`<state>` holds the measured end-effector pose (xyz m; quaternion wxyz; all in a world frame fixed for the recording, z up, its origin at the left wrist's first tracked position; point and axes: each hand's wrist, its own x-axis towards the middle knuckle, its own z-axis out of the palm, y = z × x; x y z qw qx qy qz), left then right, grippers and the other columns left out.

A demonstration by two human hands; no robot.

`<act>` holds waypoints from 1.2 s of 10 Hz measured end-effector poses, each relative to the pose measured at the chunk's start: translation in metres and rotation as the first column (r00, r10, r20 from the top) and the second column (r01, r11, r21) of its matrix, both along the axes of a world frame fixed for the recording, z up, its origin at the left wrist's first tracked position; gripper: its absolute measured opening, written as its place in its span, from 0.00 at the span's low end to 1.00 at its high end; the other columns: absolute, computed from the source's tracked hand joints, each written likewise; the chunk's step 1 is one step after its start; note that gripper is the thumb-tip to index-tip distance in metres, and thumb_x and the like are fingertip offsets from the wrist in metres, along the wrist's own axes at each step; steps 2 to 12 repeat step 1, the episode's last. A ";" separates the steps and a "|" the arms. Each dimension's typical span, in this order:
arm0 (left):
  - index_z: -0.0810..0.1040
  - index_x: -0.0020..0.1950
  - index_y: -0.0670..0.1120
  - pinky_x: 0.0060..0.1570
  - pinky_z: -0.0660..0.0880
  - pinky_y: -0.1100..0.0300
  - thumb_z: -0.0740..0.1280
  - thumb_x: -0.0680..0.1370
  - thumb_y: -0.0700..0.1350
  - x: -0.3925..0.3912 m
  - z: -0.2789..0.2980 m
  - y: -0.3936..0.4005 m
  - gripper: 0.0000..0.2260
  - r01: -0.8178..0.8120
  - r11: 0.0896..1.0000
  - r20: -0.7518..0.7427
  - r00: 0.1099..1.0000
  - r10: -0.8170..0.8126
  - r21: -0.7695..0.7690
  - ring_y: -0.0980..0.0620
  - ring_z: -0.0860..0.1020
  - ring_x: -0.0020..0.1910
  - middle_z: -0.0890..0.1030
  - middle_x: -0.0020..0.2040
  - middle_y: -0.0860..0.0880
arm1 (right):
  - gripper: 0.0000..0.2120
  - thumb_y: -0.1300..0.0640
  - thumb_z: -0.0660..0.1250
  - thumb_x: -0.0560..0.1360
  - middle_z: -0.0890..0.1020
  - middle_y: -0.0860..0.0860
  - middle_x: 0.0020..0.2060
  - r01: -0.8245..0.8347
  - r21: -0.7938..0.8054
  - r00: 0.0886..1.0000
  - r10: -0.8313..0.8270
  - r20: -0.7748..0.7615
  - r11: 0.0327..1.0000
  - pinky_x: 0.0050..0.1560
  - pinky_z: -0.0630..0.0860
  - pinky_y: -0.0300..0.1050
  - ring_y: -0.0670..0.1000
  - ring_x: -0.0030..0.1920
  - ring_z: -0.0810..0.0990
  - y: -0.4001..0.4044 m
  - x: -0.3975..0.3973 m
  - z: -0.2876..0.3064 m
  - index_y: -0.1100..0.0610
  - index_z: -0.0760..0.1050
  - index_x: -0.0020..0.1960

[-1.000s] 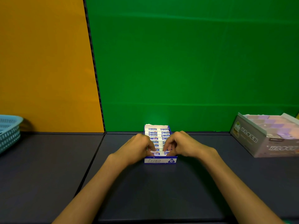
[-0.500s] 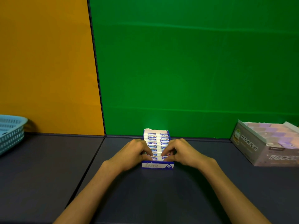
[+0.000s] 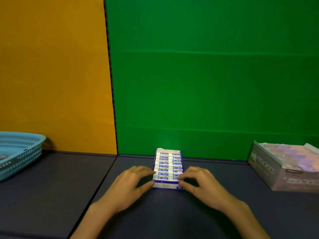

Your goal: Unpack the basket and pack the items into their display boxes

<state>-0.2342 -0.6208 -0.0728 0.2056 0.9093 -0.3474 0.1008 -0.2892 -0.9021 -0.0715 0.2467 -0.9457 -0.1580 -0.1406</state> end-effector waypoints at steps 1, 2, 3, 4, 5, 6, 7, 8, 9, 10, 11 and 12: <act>0.66 0.73 0.65 0.71 0.56 0.68 0.55 0.78 0.67 -0.025 -0.002 0.018 0.23 -0.039 0.999 -0.026 0.999 0.039 0.004 0.66 0.63 0.72 0.67 0.72 0.66 | 0.12 0.41 0.65 0.78 0.78 0.35 0.51 0.004 0.008 1.000 -0.004 0.014 1.000 0.61 0.71 0.36 0.36 0.56 0.75 0.002 -0.030 -0.006 0.42 0.80 0.59; 0.66 0.73 0.65 0.71 0.56 0.68 0.55 0.78 0.67 -0.025 -0.002 0.018 0.23 -0.039 0.999 -0.026 0.999 0.039 0.004 0.66 0.63 0.72 0.67 0.72 0.66 | 0.12 0.41 0.65 0.78 0.78 0.35 0.51 0.004 0.008 1.000 -0.004 0.014 1.000 0.61 0.71 0.36 0.36 0.56 0.75 0.002 -0.030 -0.006 0.42 0.80 0.59; 0.66 0.73 0.65 0.71 0.56 0.68 0.55 0.78 0.67 -0.025 -0.002 0.018 0.23 -0.039 0.999 -0.026 0.999 0.039 0.004 0.66 0.63 0.72 0.67 0.72 0.66 | 0.12 0.41 0.65 0.78 0.78 0.35 0.51 0.004 0.008 1.000 -0.004 0.014 1.000 0.61 0.71 0.36 0.36 0.56 0.75 0.002 -0.030 -0.006 0.42 0.80 0.59; 0.66 0.73 0.65 0.71 0.56 0.68 0.55 0.78 0.67 -0.025 -0.002 0.018 0.23 -0.039 0.999 -0.026 0.999 0.039 0.004 0.66 0.63 0.72 0.67 0.72 0.66 | 0.12 0.41 0.65 0.78 0.78 0.35 0.51 0.004 0.008 1.000 -0.004 0.014 1.000 0.61 0.71 0.36 0.36 0.56 0.75 0.002 -0.030 -0.006 0.42 0.80 0.59; 0.66 0.73 0.65 0.71 0.56 0.68 0.55 0.78 0.67 -0.025 -0.002 0.018 0.23 -0.039 0.999 -0.026 0.999 0.039 0.004 0.66 0.63 0.72 0.67 0.72 0.66 | 0.12 0.41 0.65 0.78 0.78 0.35 0.51 0.004 0.008 1.000 -0.004 0.014 1.000 0.61 0.71 0.36 0.36 0.56 0.75 0.002 -0.030 -0.006 0.42 0.80 0.59; 0.66 0.73 0.65 0.71 0.56 0.68 0.55 0.78 0.67 -0.025 -0.002 0.018 0.23 -0.039 0.999 -0.026 0.999 0.039 0.004 0.66 0.63 0.72 0.67 0.72 0.66 | 0.12 0.41 0.65 0.78 0.78 0.35 0.51 0.004 0.008 1.000 -0.004 0.014 1.000 0.61 0.71 0.36 0.36 0.56 0.75 0.002 -0.030 -0.006 0.42 0.80 0.59; 0.66 0.73 0.65 0.71 0.56 0.68 0.55 0.78 0.67 -0.025 -0.002 0.018 0.23 -0.039 0.999 -0.026 0.999 0.039 0.004 0.66 0.63 0.72 0.67 0.72 0.66 | 0.12 0.41 0.65 0.78 0.78 0.35 0.51 0.004 0.008 1.000 -0.004 0.014 1.000 0.61 0.71 0.36 0.36 0.56 0.75 0.002 -0.030 -0.006 0.42 0.80 0.59; 0.66 0.73 0.65 0.71 0.56 0.68 0.55 0.78 0.67 -0.025 -0.002 0.018 0.23 -0.039 0.999 -0.026 0.999 0.039 0.004 0.66 0.63 0.72 0.67 0.72 0.66 | 0.12 0.41 0.65 0.78 0.78 0.35 0.51 0.004 0.008 1.000 -0.004 0.014 1.000 0.61 0.71 0.36 0.36 0.56 0.75 0.002 -0.030 -0.006 0.42 0.80 0.59; 0.66 0.73 0.65 0.71 0.56 0.68 0.55 0.78 0.67 -0.025 -0.002 0.018 0.23 -0.039 0.999 -0.026 0.999 0.039 0.004 0.66 0.63 0.72 0.67 0.72 0.66 | 0.12 0.41 0.65 0.78 0.78 0.35 0.51 0.004 0.008 1.000 -0.004 0.014 1.000 0.61 0.71 0.36 0.36 0.56 0.75 0.002 -0.030 -0.006 0.42 0.80 0.59; 0.66 0.73 0.65 0.71 0.56 0.68 0.55 0.78 0.67 -0.025 -0.002 0.018 0.23 -0.039 0.999 -0.026 0.999 0.039 0.004 0.66 0.63 0.72 0.67 0.72 0.66 | 0.12 0.41 0.65 0.78 0.78 0.35 0.51 0.004 0.008 1.000 -0.004 0.014 1.000 0.61 0.71 0.36 0.36 0.56 0.75 0.002 -0.030 -0.006 0.42 0.80 0.59; 0.66 0.73 0.65 0.71 0.56 0.68 0.55 0.78 0.67 -0.025 -0.002 0.018 0.23 -0.039 0.999 -0.026 0.999 0.039 0.004 0.66 0.63 0.72 0.67 0.72 0.66 | 0.12 0.41 0.65 0.78 0.78 0.35 0.51 0.004 0.008 1.000 -0.004 0.014 1.000 0.61 0.71 0.36 0.36 0.56 0.75 0.002 -0.030 -0.006 0.42 0.80 0.59; 0.66 0.73 0.65 0.71 0.56 0.68 0.55 0.78 0.67 -0.025 -0.002 0.018 0.23 -0.039 0.999 -0.026 0.999 0.039 0.004 0.66 0.63 0.72 0.67 0.72 0.66 | 0.12 0.41 0.65 0.78 0.78 0.35 0.51 0.004 0.008 1.000 -0.004 0.014 1.000 0.61 0.71 0.36 0.36 0.56 0.75 0.002 -0.030 -0.006 0.42 0.80 0.59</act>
